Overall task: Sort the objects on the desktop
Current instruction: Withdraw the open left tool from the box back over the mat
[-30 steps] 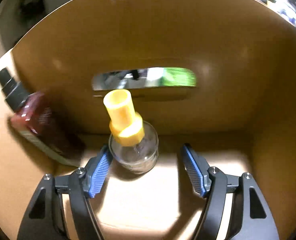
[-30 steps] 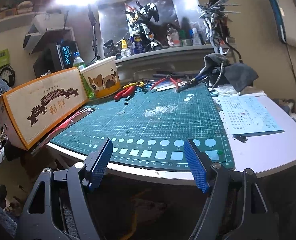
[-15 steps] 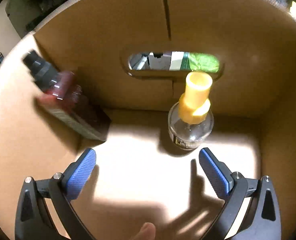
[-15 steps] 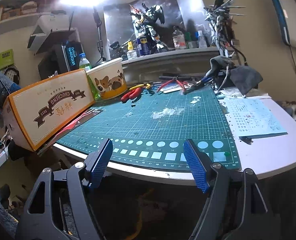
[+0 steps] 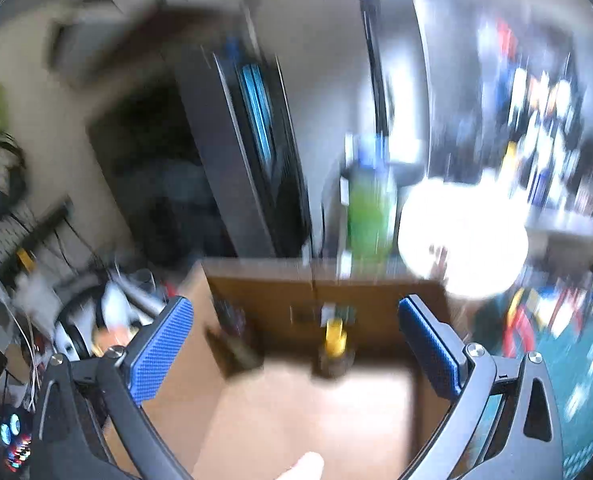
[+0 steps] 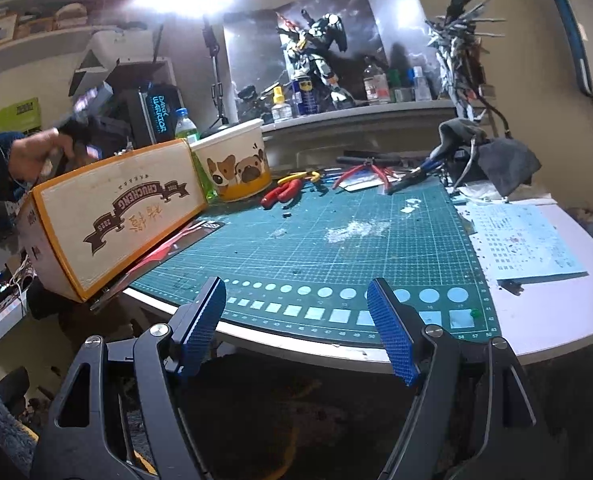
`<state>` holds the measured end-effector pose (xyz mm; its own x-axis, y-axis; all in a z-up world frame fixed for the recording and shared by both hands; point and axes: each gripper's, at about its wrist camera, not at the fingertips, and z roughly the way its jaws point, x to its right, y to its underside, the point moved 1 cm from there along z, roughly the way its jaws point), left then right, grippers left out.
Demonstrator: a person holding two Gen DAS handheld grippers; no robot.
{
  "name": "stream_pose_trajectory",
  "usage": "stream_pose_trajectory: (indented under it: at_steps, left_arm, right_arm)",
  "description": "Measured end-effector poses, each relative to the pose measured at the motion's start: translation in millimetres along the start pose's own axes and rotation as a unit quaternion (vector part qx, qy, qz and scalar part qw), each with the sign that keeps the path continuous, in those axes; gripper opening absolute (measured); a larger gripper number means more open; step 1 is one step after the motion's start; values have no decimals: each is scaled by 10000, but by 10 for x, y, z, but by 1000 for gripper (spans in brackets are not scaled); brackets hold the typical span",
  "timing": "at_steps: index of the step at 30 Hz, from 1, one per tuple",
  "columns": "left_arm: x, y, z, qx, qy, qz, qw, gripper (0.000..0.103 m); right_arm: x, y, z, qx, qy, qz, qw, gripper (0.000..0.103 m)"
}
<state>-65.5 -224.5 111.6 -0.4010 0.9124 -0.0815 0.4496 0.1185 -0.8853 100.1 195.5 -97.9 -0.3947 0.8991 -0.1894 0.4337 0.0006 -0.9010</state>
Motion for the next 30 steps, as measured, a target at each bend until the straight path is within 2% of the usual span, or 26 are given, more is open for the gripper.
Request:
stream_pose_trajectory:
  at_steps: [3,5,6,10,14,18,22,25,28,30]
  left_arm:
    - [-86,-286,-681,1145,222,-331,9926,103]
    - [-31,-330,-1036,1613,270,-219,9863,103]
    - [12,-328,-1192,1758,284,-167,9839,103]
    - [218,-206,-1664,1911,343,-53,9810,103]
    - [480,208,-1857,1470,952,-118,9845,103]
    - [854,785,-1881,1059,1645,62,9807,103]
    - [1318,1340,-1632,731,1899,347,9785,103]
    - [1621,1726,-1304,581,1973,553,9771,103]
    - [1745,1993,-942,342,1950,475,9791,103]
    - [1759,2059,-784,90,2040,432,9780,103]
  right_arm:
    - [-12,-30,-43,44,-13,-38,10000,72]
    - [-12,-57,-74,70,-8,-55,10000,72]
    - [-11,-72,-91,89,0,-66,9999,72]
    - [-1,-143,-169,142,25,-101,9998,72]
    - [5,-212,-274,193,92,-158,9996,72]
    - [56,-274,-376,225,245,-136,9994,72]
    - [122,-348,-465,257,455,-106,9986,72]
    - [171,-382,-504,273,597,-95,9978,72]
    - [217,-409,-535,255,774,-142,9966,72]
    - [259,-428,-569,266,917,-188,9953,72]
